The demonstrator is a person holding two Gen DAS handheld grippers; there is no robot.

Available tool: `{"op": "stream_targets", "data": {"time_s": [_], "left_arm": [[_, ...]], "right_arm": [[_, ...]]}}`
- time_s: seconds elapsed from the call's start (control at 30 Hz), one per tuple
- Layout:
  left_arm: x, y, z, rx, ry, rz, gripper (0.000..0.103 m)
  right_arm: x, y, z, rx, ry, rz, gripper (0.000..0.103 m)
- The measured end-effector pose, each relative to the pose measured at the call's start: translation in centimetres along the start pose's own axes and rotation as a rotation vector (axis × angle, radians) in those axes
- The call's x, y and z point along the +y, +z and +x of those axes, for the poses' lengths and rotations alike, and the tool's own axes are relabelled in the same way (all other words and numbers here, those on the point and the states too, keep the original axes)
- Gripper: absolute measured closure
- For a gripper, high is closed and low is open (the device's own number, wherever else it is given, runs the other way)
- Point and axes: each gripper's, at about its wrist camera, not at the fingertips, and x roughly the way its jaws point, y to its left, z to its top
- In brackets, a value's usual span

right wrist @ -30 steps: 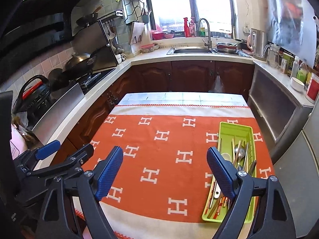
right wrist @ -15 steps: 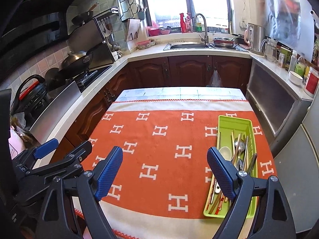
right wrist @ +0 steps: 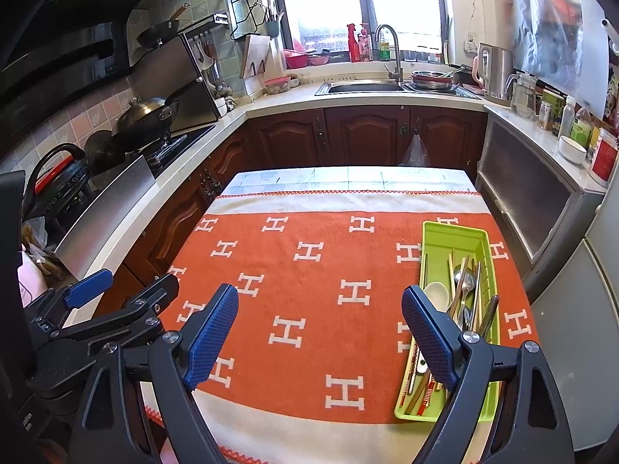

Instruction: Organize utensils

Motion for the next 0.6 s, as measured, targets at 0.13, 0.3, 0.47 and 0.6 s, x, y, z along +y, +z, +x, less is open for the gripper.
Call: {"op": "stream_targets", "data": {"time_s": [0.13,0.3,0.47,0.6], "left_arm": [[-0.01,-0.16,0.13,-0.001,-0.001,0.002,0.022],[-0.06,-0.10,0.06,0.001,0.000,0.000,0.022],[0.11,-0.24,0.40,0.006,-0.007,0.004,0.022],[0.34,-0.29,0.79,0.010,-0.012,0.009,0.022]], "right_arm": [[-0.05,-0.01,0.03,0.000,-0.001,0.000,0.015],[-0.21,-0.07,0.15,0.001,-0.001,0.000,0.015],[-0.30,-0.05,0.10,0.000,-0.002,0.000,0.015],[-0.27,-0.05,0.11,0.001,-0.003,0.000,0.015]]}}
